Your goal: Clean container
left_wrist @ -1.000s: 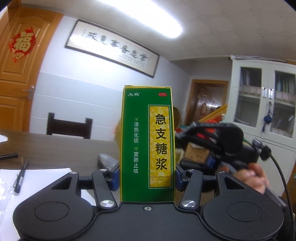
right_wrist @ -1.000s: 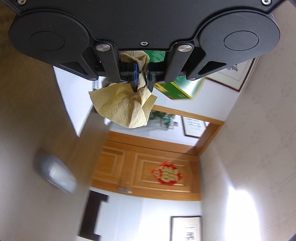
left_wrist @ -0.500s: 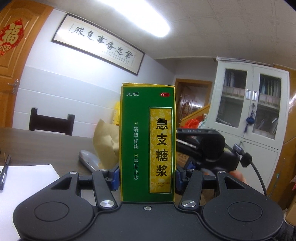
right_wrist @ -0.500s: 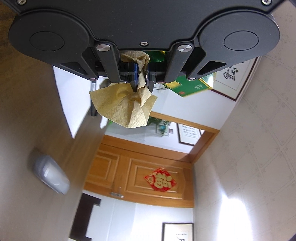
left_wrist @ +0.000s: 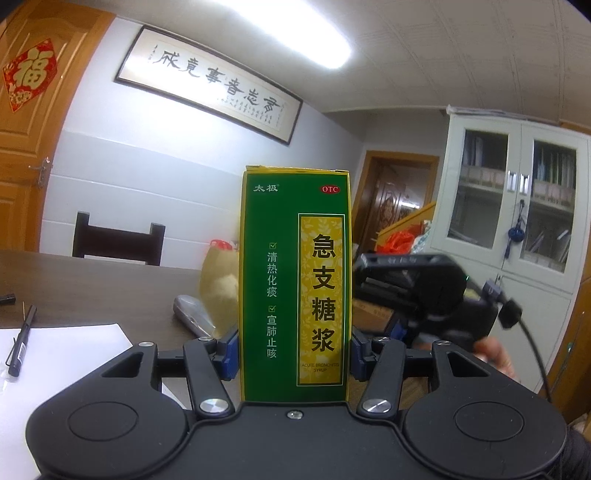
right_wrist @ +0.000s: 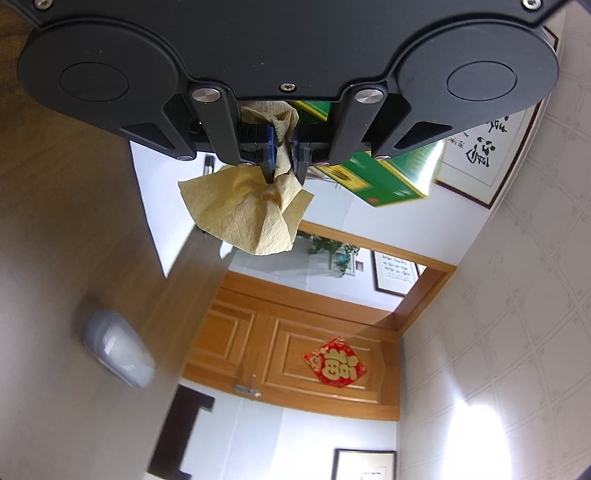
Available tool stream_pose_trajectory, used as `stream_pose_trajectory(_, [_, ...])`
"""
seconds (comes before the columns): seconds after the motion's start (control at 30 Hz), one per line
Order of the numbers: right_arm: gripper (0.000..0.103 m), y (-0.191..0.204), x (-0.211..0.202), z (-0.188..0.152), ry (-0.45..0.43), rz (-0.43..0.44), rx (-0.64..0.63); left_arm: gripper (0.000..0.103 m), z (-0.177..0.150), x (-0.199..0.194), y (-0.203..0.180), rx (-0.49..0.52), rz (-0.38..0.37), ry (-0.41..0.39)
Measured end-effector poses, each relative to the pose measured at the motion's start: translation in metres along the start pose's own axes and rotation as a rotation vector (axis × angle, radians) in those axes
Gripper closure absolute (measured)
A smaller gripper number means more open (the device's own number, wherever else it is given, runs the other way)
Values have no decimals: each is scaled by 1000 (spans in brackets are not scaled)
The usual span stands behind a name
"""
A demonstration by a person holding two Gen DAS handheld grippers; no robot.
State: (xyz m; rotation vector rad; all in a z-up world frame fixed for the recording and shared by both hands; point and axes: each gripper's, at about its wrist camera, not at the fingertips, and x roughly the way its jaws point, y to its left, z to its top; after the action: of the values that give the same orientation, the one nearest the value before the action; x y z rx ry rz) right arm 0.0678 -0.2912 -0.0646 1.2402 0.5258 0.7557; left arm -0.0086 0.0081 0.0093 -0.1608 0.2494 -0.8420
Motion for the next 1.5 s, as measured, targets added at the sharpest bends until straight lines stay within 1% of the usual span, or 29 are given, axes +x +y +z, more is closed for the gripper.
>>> stream_pose_trajectory(0.13, [93,13,-4,3,-11,18,-37,54,-2,3,-1,13,29,19])
stream_pose_trajectory(0.27, [93,10,-4,-1,-2,10,-50,54,-2,1,0,3,33,11])
stream_pose_trajectory(0.4, [93,-4,3,-8,30,-32,-22,54,1,-5,5,-28,51,-26])
stream_pose_trajectory(0.57, [93,-19,10,-17,48,-77,13,54,5,-11,15,-91,92,-65])
stream_pose_trajectory(0.83, [93,-39,16,-31,56,-128,104,54,11,-23,26,-167,138,-129])
stream_pose_trajectory(0.9, [93,-43,17,-36,57,-134,132,54,12,-25,30,-188,155,-146])
stream_pose_trajectory(0.97, [93,-45,20,-41,76,-130,145,54,14,-28,34,-208,170,-162])
stream_pose_trajectory(1.13, [93,-36,32,-60,147,-116,109,54,16,-30,39,-227,201,-173])
stream_pose_trajectory(1.4, [93,-16,35,-80,190,-138,15,54,18,-26,42,-219,278,-156])
stream_pose_trajectory(1.5, [93,-10,33,-81,206,-111,4,54,19,-24,42,-205,311,-146])
